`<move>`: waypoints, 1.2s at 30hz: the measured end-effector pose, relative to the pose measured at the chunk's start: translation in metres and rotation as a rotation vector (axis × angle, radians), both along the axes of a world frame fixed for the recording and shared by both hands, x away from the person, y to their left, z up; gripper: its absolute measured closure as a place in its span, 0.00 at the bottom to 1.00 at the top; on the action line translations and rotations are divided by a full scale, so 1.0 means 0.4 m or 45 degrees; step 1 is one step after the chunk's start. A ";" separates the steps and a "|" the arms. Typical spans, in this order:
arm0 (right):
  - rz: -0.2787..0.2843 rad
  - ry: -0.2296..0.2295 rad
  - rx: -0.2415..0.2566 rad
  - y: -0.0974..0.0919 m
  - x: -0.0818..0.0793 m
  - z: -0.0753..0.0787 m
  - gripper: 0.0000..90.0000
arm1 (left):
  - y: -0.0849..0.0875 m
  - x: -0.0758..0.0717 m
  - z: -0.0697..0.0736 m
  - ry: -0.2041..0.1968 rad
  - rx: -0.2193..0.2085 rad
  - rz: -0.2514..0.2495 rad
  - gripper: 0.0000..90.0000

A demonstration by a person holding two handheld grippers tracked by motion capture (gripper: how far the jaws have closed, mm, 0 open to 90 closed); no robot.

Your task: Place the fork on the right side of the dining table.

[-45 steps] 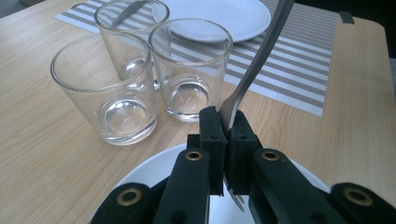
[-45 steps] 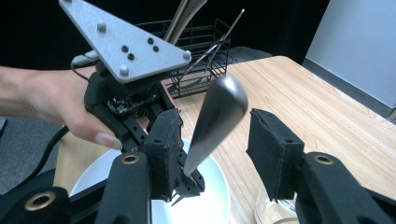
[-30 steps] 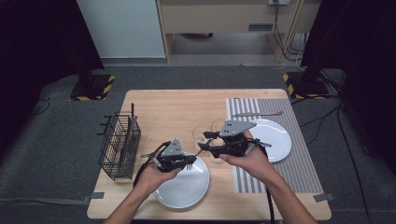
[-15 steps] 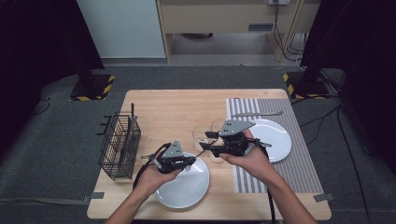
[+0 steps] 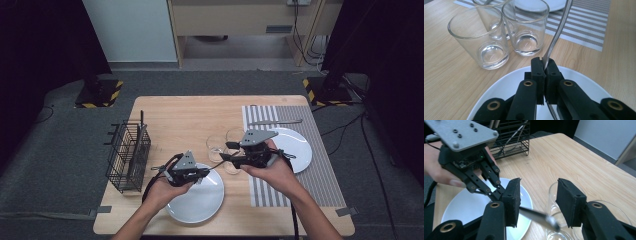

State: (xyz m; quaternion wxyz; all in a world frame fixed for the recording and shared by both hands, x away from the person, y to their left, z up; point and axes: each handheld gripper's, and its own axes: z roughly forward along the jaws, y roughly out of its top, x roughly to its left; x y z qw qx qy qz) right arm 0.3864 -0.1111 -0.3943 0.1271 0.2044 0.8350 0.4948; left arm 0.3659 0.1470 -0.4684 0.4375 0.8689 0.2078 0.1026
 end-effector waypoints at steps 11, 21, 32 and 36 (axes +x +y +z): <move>-0.020 0.014 -0.007 -0.019 0.000 -0.016 0.61 | 0.004 0.000 0.006 -0.007 0.008 0.002 0.97; -0.032 0.041 0.006 -0.037 0.000 -0.045 0.61 | 0.015 -0.002 0.012 -0.012 0.016 -0.006 0.97; -0.027 0.055 0.020 -0.046 -0.006 -0.065 0.62 | 0.015 -0.005 0.014 -0.014 0.040 -0.017 0.96; -0.023 0.056 0.020 -0.047 -0.007 -0.068 0.62 | 0.015 -0.004 0.014 -0.014 0.048 -0.022 0.96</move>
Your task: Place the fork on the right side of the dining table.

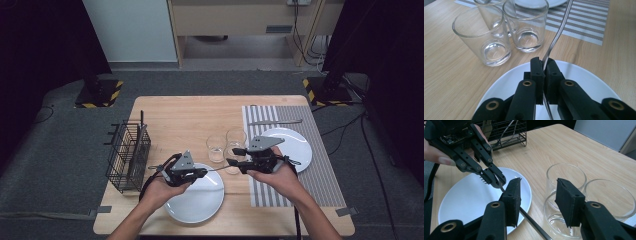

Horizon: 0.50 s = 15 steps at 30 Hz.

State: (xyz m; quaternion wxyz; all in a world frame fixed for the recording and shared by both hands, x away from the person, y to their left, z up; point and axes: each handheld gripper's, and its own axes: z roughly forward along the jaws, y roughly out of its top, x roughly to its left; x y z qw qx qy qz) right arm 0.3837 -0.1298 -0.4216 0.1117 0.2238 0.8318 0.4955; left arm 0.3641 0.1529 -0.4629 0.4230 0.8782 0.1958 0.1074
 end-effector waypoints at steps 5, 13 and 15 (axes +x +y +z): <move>0.003 0.003 -0.004 -0.001 -0.001 -0.003 0.62 | -0.002 0.000 -0.001 0.004 0.004 -0.004 0.96; 0.030 0.011 -0.012 -0.002 -0.001 -0.006 0.62 | -0.004 -0.002 -0.004 0.006 0.030 -0.030 0.97; 0.049 0.016 -0.010 0.000 0.000 -0.004 0.60 | -0.004 -0.002 -0.005 0.003 0.042 -0.038 0.97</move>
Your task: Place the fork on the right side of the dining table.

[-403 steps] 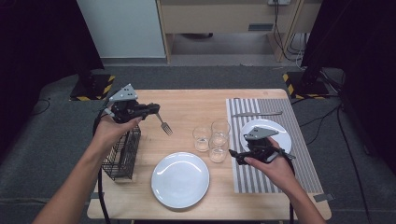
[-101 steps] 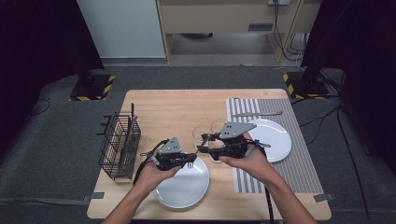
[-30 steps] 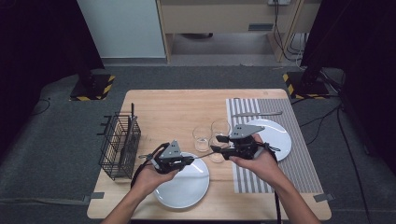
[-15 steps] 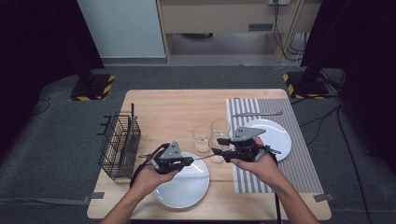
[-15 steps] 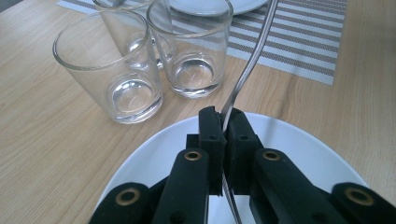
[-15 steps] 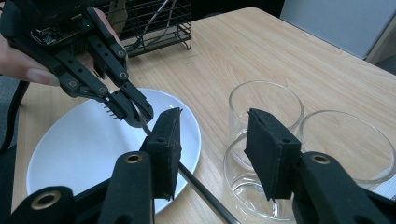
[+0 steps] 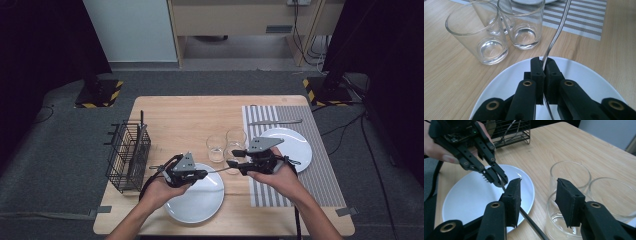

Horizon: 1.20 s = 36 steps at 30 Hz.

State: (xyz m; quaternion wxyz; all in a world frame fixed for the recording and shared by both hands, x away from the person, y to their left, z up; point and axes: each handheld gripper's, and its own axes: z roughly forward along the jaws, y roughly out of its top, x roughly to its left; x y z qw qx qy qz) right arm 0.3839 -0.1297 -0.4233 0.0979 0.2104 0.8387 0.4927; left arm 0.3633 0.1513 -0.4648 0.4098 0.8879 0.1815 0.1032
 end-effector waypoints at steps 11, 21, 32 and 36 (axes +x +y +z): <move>0.131 -0.010 -0.032 0.026 0.004 0.023 0.55 | 0.005 0.002 0.007 -0.007 0.032 -0.020 0.97; 0.199 -0.017 -0.096 0.051 -0.001 0.014 0.57 | 0.011 0.002 0.005 -0.014 0.073 -0.044 0.97; 0.264 -0.028 -0.168 0.072 -0.006 -0.006 0.62 | 0.009 0.001 0.000 -0.017 0.115 -0.070 0.97; 0.281 -0.026 -0.193 0.081 -0.008 -0.011 0.63 | 0.005 0.001 -0.002 -0.017 0.129 -0.080 0.97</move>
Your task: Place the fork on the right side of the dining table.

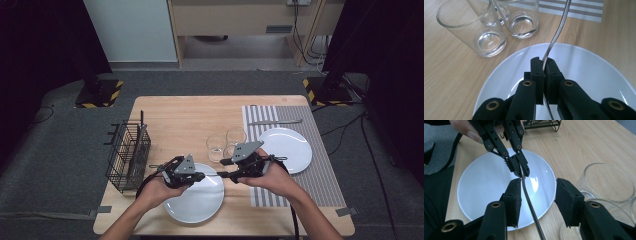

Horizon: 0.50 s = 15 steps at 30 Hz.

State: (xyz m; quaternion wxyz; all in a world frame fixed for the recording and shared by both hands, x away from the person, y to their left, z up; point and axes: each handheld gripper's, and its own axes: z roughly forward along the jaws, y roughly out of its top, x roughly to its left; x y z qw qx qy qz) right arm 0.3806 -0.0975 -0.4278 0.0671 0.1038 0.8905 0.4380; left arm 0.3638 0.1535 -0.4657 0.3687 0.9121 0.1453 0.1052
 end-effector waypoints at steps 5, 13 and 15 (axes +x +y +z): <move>0.017 -0.004 -0.033 0.004 -0.002 -0.007 0.65 | -0.007 -0.001 0.003 -0.008 0.025 -0.009 0.97; 0.027 -0.002 -0.064 0.005 -0.006 -0.022 0.67 | -0.019 0.000 0.008 -0.021 0.060 -0.025 0.97; 0.032 -0.005 -0.070 0.005 -0.007 -0.025 0.68 | -0.022 0.000 0.008 -0.023 0.064 -0.025 0.97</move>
